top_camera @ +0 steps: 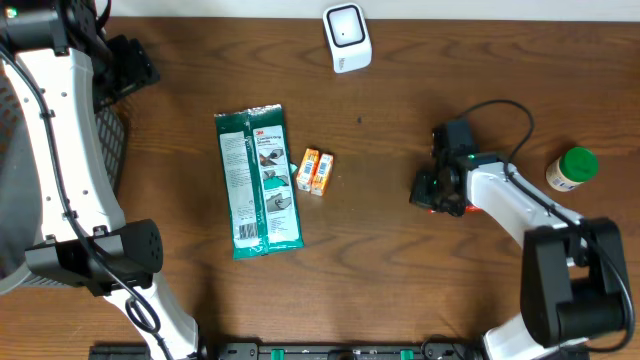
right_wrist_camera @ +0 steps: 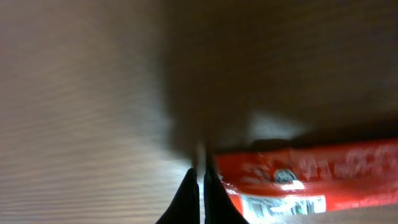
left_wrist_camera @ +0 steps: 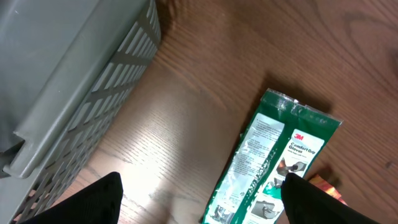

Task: Scan the item barcode
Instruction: 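Lower the right gripper over the two orange tissue packs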

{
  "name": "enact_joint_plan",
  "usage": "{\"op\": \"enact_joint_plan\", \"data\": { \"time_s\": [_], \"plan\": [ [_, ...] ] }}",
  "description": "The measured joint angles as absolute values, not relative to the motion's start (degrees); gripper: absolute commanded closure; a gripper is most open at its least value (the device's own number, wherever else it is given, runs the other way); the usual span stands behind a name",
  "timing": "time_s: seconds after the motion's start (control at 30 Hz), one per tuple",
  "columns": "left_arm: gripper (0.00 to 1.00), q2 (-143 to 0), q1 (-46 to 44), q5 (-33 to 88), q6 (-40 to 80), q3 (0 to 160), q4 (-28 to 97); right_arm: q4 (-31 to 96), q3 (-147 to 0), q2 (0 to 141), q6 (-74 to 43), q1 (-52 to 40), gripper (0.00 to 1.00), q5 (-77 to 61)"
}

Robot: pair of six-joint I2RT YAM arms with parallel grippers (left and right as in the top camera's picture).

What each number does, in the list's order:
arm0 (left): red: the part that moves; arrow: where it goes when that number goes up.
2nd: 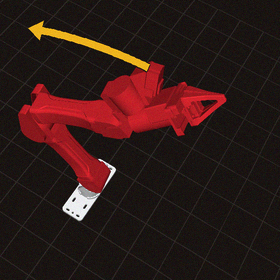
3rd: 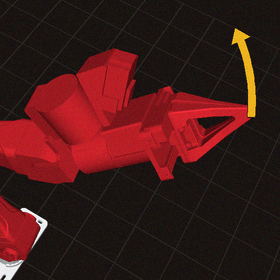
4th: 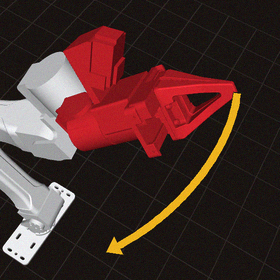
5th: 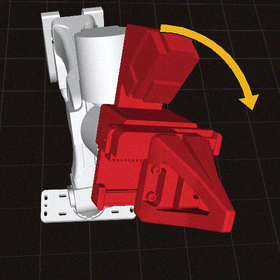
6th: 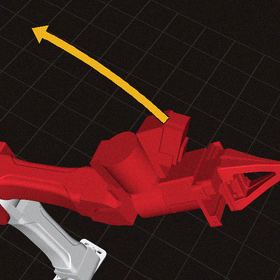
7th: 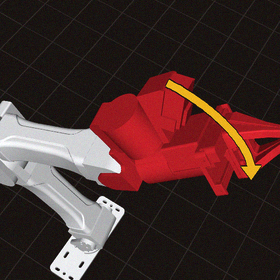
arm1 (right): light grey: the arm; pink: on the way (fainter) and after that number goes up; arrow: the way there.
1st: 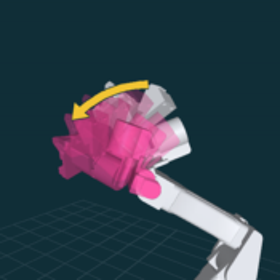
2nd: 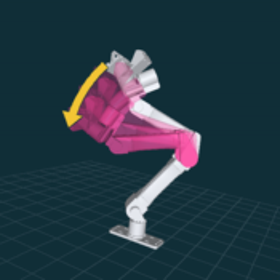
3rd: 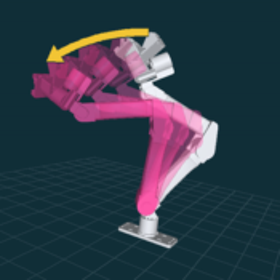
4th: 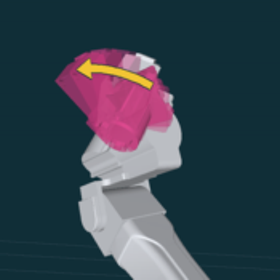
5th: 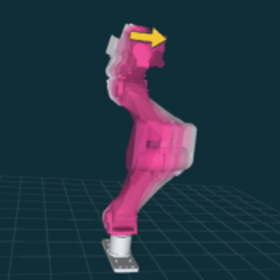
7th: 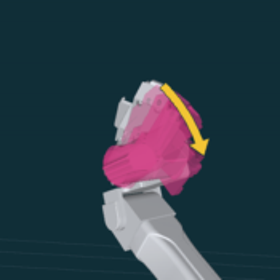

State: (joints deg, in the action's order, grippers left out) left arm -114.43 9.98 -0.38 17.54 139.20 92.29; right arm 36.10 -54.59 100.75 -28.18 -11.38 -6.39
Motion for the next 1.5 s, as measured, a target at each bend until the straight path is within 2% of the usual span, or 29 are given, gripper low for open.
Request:
{"op": "enact_joint_plan", "data": {
  "time_s": [0.27, 0.67, 0.9, 1.0, 1.1, 1.2, 1.37, 1.4, 1.43, 1.5],
  "plan": [
    [0.18, -114.4, 10.0, -0.4, 17.5, 139.2, 92.3, 46.0, -55.7, 101.2, -30.6, -8.4, 0.99, 3.8],
    [0.18, -114.4, 10.0, -0.4, 17.5, 139.2, 92.3, 46.4, -55.3, 102.4, -31.5, 11.3, 0.99, 17.8],
    [0.18, -114.4, 10.0, -0.4, 17.5, 139.2, 92.3, 50.9, -55.6, 102.8, -27.2, 17.1, 0.99, 18.9],
    [0.18, -114.4, 10.0, -0.4, 17.5, 139.2, 92.3, 54.7, -58.0, 103.2, -25.3, 17.0, 0.94, 17.4],
    [0.18, -114.4, 10.0, -0.4, 17.5, 139.2, 92.3, 57.0, -63.0, 103.6, -22.2, 16.3, 0.82, 12.1],
    [0.18, -114.4, 10.0, -0.4, 17.5, 139.2, 92.3, 59.5, -67.9, 103.6, -19.3, 13.9, 0.77, 5.5],
    [0.18, -114.4, 10.0, -0.4, 17.5, 139.2, 92.3, 62.3, -74.8, 103.6, -17.3, 5.0, 0.74, -4.4],
    [0.18, -114.4, 10.0, -0.4, 17.5, 139.2, 92.3, 62.0, -76.2, 103.6, -17.1, 1.8, 0.6, -7.1],
    [0.18, -114.4, 10.0, -0.4, 17.5, 139.2, 92.3, 60.9, -76.9, 103.6, -17.0, -0.8, 0.57, -9.2],
    [0.18, -114.4, 10.0, -0.4, 17.5, 139.2, 92.3, 57.3, -77.7, 103.6, -17.3, -5.5, 0.56, -13.3]
  ]
}}
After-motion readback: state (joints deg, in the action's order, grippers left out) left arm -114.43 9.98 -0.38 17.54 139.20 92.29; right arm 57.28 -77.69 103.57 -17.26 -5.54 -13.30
